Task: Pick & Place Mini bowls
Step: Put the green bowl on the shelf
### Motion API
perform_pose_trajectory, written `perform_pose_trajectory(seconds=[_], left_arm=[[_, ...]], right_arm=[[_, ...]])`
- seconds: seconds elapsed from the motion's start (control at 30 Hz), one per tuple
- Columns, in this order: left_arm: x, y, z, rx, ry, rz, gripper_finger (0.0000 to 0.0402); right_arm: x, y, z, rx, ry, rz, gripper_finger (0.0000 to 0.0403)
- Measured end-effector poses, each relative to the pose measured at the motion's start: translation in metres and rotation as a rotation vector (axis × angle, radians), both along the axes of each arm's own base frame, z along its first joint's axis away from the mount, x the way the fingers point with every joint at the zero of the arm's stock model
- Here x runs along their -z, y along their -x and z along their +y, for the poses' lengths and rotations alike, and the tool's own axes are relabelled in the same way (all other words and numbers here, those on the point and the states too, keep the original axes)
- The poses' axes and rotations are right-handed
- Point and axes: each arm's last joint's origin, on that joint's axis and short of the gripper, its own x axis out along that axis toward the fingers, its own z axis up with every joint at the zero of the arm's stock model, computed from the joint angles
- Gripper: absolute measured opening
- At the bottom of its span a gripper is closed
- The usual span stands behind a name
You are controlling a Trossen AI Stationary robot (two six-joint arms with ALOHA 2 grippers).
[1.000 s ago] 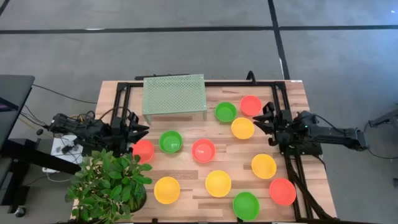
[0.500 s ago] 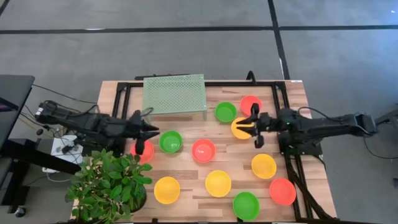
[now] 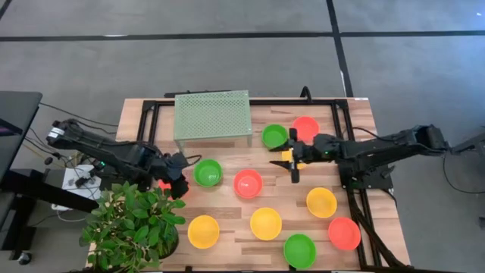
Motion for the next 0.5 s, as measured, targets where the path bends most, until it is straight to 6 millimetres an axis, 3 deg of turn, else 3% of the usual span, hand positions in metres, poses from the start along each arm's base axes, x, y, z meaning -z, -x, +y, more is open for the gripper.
perform_pose_trajectory(seconds=[0.2, 0.33, 0.5], left_arm=[[0.015, -0.019, -0.003, 0.145, -0.218, 0.029, 0.0140], [0.031, -0.040, -0.010, 0.303, -0.283, 0.039, 0.0139], [0.053, -0.055, -0.015, 0.378, -0.309, 0.112, 0.0142]], right_arm=[[0.003, -0.019, 0.000, -0.001, -0.001, 0.046, 0.0234], [0.005, -0.025, 0.000, -0.001, -0.001, 0.066, 0.0236], [0.004, -0.027, -0.001, -0.001, -0.001, 0.064, 0.0228]])
